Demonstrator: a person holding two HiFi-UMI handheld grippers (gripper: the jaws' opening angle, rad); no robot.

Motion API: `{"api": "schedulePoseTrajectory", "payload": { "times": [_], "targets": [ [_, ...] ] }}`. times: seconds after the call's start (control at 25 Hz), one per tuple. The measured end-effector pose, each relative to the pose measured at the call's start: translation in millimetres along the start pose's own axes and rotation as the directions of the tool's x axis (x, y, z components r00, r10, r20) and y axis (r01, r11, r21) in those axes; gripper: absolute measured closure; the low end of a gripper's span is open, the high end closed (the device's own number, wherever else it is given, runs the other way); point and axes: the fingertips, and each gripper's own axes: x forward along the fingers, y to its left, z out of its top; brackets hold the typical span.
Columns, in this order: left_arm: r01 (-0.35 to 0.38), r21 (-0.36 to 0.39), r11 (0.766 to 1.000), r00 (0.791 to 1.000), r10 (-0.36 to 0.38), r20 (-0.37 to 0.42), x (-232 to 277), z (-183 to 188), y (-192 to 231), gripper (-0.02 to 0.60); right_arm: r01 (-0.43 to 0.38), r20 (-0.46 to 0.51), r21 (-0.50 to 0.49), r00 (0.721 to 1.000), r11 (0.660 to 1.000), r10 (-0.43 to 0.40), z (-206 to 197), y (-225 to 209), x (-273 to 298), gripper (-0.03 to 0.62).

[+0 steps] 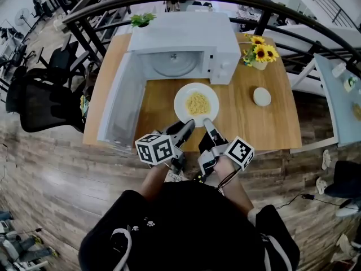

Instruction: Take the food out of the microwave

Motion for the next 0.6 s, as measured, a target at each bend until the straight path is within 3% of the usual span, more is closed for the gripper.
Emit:
{"api": "schedulePoseTrajectory", "payload": {
  "times": [0.6],
  "targets": [
    [0.006, 0.003, 1.000, 1.000, -0.006, -0.003, 2.1, -0.7, -8.0, 0.477, 0.005, 0.010, 0.009, 1.000, 1.000, -0.005, 4.5, 1.7, -6.6, 0.572]
  ]
}}
